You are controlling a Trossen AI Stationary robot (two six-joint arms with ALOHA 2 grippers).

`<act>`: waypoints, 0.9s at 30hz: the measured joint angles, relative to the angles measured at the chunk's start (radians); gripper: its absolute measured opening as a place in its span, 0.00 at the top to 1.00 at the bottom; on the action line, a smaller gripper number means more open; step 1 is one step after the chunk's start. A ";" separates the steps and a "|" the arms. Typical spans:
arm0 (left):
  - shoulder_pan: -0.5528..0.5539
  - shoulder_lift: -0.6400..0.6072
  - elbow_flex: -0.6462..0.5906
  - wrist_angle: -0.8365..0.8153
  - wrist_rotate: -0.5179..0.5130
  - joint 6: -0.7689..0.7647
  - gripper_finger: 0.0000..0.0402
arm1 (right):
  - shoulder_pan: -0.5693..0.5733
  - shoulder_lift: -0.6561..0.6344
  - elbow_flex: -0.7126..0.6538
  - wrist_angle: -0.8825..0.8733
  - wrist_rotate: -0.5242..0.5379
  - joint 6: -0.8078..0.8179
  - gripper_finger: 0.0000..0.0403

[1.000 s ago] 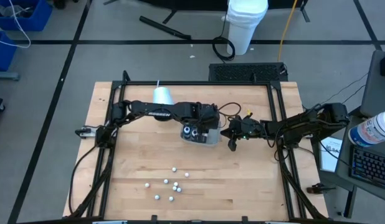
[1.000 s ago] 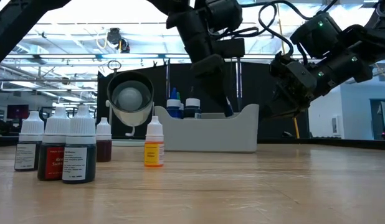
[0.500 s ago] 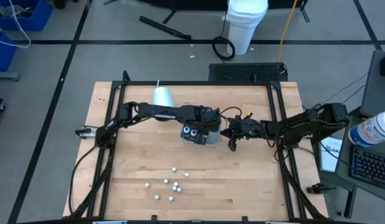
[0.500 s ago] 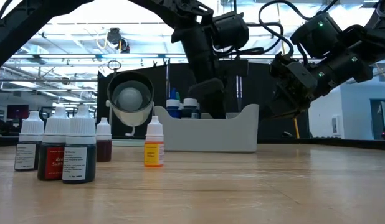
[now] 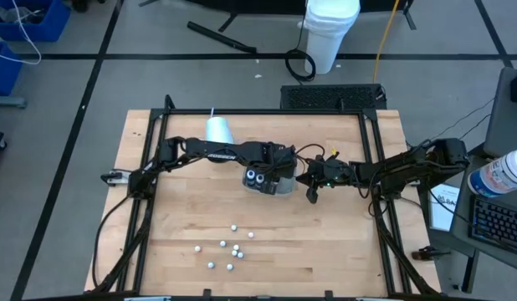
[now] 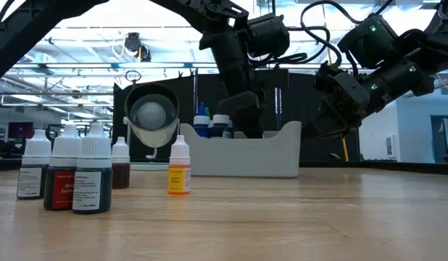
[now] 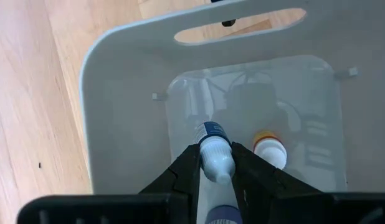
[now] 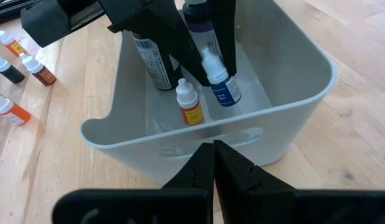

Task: Pick & Place food coloring
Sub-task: Put the blue food coloring bottle into the gray bin, then move the gray bin to the center of the table

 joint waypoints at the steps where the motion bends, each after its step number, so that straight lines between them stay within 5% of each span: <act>1: 0.000 0.000 0.000 0.000 0.000 0.004 0.80 | 0.000 0.000 0.000 0.000 0.000 0.000 1.00; 12: 0.000 0.000 0.001 0.000 0.006 0.007 0.65 | 0.000 0.000 0.000 0.000 0.000 0.000 1.00; 21: -0.005 -0.001 0.007 0.025 0.000 0.036 0.68 | 0.000 0.000 0.000 0.000 0.000 0.000 1.00; 27: -0.044 -0.002 0.153 -0.050 0.000 0.079 0.69 | 0.000 0.000 0.000 -0.001 0.000 0.000 1.00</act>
